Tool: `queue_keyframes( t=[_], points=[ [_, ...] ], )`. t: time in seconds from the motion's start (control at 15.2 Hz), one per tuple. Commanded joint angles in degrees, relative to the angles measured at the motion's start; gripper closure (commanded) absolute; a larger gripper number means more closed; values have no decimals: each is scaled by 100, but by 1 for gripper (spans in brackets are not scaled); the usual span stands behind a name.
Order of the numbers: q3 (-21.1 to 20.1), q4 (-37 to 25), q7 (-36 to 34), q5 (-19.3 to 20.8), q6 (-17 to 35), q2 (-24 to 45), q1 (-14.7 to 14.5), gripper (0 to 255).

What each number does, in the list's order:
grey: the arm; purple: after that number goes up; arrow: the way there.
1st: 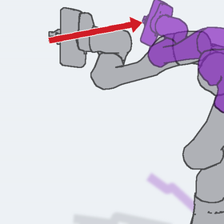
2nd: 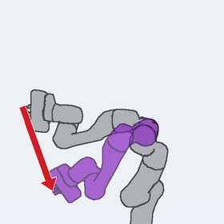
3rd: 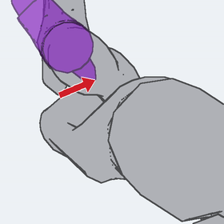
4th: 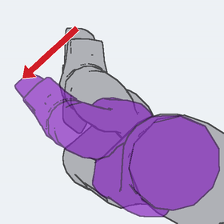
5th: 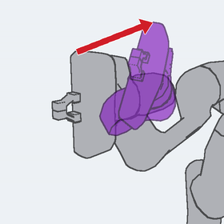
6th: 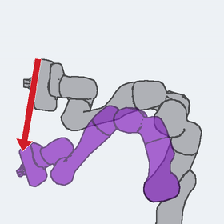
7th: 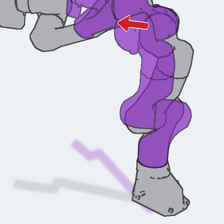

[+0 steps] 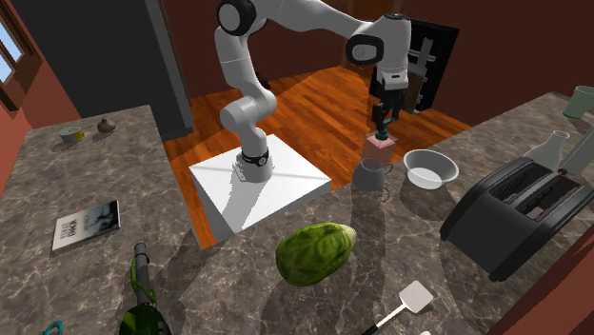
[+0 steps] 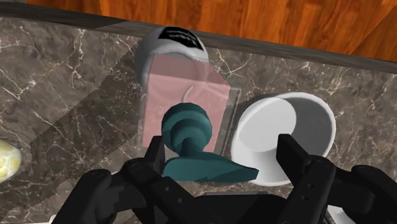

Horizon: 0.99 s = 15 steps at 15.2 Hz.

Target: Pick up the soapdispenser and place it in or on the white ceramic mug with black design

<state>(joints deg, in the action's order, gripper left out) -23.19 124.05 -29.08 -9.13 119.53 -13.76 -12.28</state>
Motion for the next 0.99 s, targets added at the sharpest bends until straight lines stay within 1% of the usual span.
queue_keyframes(
  t=[0.0,0.13,0.4,0.92],
  points=[
    [0,0,0,0,0,0,0,0],
    [0,-1,-1,0,0,0,0,0],
    [104,-506,39,-33,-732,-231,19,0],
    [104,-506,39,-33,-732,-231,18,0]
  ],
)
